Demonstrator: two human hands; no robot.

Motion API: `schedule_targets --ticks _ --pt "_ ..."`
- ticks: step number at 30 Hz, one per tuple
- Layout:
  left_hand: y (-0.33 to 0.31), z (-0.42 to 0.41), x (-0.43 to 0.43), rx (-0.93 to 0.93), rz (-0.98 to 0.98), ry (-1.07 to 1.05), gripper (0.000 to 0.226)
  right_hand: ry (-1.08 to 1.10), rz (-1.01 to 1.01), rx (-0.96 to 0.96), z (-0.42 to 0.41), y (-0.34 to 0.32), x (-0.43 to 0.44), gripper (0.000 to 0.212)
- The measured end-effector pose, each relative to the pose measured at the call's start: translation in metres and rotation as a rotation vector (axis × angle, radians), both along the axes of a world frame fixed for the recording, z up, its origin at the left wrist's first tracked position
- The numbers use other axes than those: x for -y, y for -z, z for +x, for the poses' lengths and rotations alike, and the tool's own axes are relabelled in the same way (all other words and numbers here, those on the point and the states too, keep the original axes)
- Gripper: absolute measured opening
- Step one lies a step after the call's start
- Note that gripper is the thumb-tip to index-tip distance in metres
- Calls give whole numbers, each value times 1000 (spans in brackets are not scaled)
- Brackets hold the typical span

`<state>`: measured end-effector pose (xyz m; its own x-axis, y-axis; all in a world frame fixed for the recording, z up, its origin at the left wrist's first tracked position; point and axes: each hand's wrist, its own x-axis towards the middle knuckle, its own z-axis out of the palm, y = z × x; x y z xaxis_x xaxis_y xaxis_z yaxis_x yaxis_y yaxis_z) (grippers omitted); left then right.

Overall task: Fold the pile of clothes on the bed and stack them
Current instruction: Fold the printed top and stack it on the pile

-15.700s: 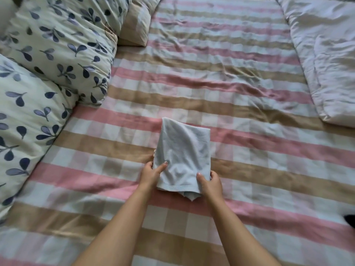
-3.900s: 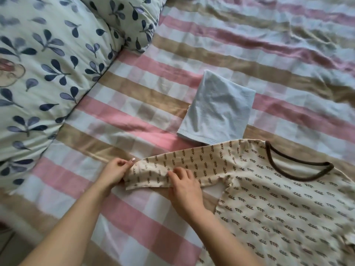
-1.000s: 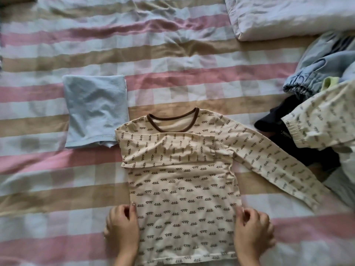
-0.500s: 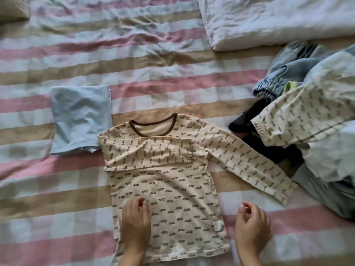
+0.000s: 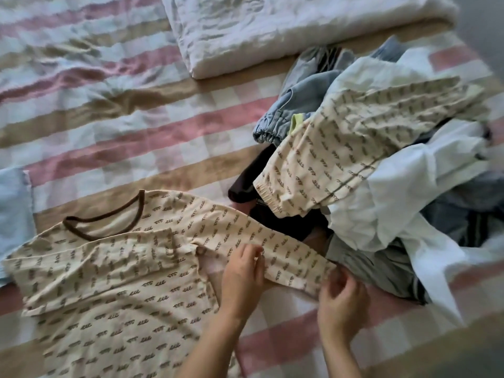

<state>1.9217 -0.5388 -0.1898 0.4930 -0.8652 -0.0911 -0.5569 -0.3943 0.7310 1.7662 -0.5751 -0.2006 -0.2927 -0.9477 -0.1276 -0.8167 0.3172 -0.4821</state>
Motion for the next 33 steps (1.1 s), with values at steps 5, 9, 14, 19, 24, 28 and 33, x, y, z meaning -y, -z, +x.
schedule_targets --ticks 5,9,14,19,24,28,33 --pt "6 -24 15 -25 41 87 13 -3 68 -41 9 7 8 37" --pt "1 -28 19 -150 36 89 13 -18 18 140 18 -3 7 18" --pt "-31 -18 16 -769 52 -36 17 -206 -64 499 48 -31 -10 21" --pt "-55 21 -1 -1017 -64 -231 19 -506 -78 548 88 -56 -24 38" --pt "-69 89 -38 -960 -122 -456 14 -637 -67 663 136 -72 -44 35" --pt "-90 159 -80 -921 -185 -447 13 -660 -107 635 176 -73 -48 26" --pt "-96 238 -132 -902 -261 -525 13 -760 -95 547 216 -57 -46 22"
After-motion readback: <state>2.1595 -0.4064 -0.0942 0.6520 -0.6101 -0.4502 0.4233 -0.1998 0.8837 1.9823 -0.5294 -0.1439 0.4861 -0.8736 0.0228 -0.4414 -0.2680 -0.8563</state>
